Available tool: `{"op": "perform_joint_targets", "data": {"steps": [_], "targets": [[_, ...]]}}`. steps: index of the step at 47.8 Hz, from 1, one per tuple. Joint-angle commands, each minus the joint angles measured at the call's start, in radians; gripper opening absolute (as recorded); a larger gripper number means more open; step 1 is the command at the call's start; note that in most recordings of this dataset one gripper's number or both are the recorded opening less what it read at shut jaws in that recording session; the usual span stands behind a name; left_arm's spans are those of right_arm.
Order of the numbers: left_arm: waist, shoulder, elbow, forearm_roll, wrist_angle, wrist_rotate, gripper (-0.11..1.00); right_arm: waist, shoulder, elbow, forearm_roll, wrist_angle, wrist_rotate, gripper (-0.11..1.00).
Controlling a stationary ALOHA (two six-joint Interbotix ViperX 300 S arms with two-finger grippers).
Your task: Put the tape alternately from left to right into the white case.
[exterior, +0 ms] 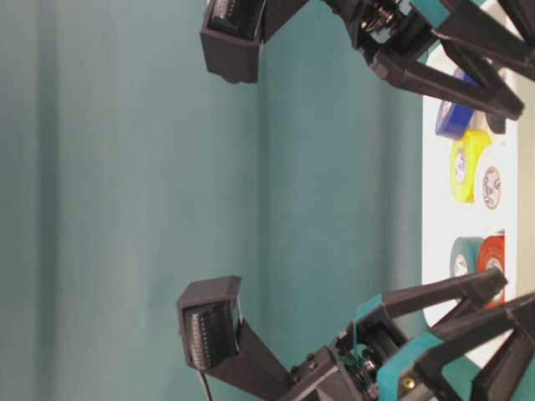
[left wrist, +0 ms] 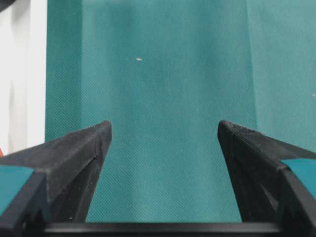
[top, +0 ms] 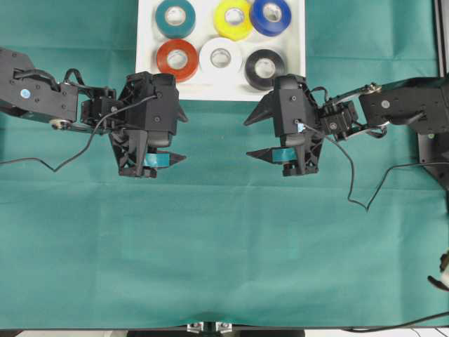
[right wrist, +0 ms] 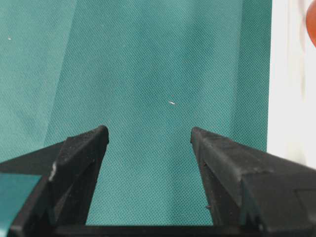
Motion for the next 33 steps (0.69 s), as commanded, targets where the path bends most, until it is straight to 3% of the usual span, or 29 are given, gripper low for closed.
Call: {"op": "perform_joint_targets", "data": {"steps": [1, 33], "targets": [[-0.005, -0.026, 0.008, -0.002, -0.012, 0.0, 0.84, 0.002, -0.009, -0.017, 0.0, -0.003, 0.0, 0.76], [-0.003, -0.109, 0.075, -0.003, -0.012, -0.002, 0.84, 0.0, -0.103, 0.038, -0.002, 0.032, 0.002, 0.76]]}}
